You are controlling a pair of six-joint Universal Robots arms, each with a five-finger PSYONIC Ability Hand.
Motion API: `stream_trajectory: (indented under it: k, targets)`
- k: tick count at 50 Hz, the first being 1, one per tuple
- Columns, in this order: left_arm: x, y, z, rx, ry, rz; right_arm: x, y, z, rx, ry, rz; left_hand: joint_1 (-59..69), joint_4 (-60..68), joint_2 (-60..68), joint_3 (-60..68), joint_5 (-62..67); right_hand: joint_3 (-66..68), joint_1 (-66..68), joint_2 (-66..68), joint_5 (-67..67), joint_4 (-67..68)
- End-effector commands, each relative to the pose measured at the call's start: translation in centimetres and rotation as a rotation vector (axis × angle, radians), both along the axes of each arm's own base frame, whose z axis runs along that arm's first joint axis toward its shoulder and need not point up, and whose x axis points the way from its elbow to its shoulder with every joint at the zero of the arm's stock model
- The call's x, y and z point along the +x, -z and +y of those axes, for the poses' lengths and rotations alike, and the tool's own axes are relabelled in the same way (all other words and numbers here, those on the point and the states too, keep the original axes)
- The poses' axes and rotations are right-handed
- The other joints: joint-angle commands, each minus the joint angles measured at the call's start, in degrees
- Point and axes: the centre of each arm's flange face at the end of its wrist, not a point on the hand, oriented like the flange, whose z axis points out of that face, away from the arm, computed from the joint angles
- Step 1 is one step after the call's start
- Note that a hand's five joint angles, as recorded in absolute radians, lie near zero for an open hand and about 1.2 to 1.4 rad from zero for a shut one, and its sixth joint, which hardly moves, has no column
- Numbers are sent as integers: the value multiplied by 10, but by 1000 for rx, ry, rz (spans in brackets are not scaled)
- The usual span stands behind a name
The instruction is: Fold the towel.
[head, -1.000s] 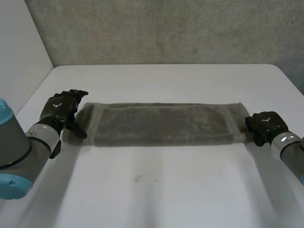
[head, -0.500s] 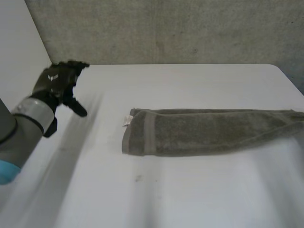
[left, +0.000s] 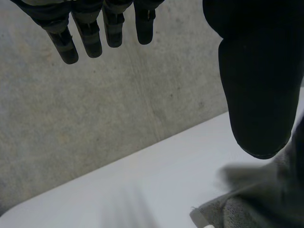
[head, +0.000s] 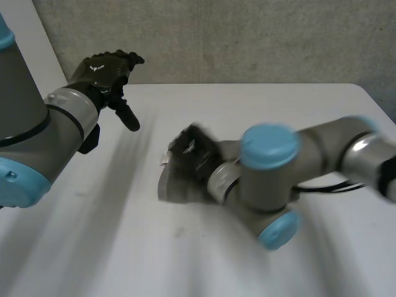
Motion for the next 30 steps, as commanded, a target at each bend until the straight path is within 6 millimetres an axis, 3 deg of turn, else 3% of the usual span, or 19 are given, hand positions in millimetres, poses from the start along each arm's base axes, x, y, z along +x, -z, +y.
stream_trajectory:
  k: [1,2,4,5,7,8,9,10,12,13,14,15,18,20,21,23,30]
  targets:
    - [0,11,-1,20,2,-9,15,39,28,67,-71,61,1,5,6,5,-17,-391,-387,-378,-387,-392]
    - [0,11,-1,20,2,-9,15,39,28,67,-71,61,1,5,6,5,-17,-393,-390,-380,-389,-395]
    - [0,12,-1,16,3,-7,8,28,28,87,-55,50,1,5,6,5,-17,-612,-609,-600,-608,-614]
    - [0,12,-1,16,3,-7,8,28,28,88,-55,50,1,5,6,5,-17,-613,-610,-601,-609,-615]
    - [-1,12,-2,9,2,-4,-5,0,22,140,-2,-17,1,5,6,5,-17,-668,-665,-655,-664,-670]
    - [-1,12,-2,9,2,-4,-6,0,22,141,-2,-18,1,5,6,5,-17,-668,-665,-655,-664,-670]
    - [-1,14,-3,11,2,-4,-20,-13,10,180,55,-63,1,5,6,5,-17,-668,-665,-655,-664,-670]
    - [-1,14,-3,11,2,-4,-20,-13,10,181,56,-63,1,5,6,5,-17,-668,-665,-655,-664,-670]
    - [-2,17,-3,15,5,-6,-57,-31,-17,264,181,-143,1,5,6,5,-17,-668,-665,-655,-664,-670]
    - [-2,17,-3,15,5,-6,-57,-31,-17,264,182,-143,1,5,6,5,-17,-668,-665,-655,-664,-670]
    - [-3,22,-4,20,6,-9,-74,-34,-24,303,232,-164,1,5,6,5,-17,-668,-665,-655,-664,-670]
    - [-5,27,-3,29,13,-15,-89,-35,-28,338,276,-178,1,5,6,5,-17,-668,-665,-655,-664,-670]
    - [-7,34,-2,41,21,-26,-101,-31,-30,374,310,-178,1,5,6,5,-17,-668,-665,-655,-664,-670]
    - [-17,50,3,69,51,-46,-129,-19,-36,424,379,-158,6,10,11,10,-11,-668,-665,-655,-664,-670]
    - [-17,50,3,69,51,-46,-129,-19,-36,425,379,-157,6,10,12,10,-11,-668,-665,-655,-664,-670]
    - [-29,69,11,106,95,-68,-153,-9,-44,461,437,-152,26,30,32,30,9,-668,-665,-655,-664,-670]
    - [-42,100,26,158,148,-119,-180,6,-53,517,513,-163,107,111,112,111,90,-668,-665,-655,-664,-670]
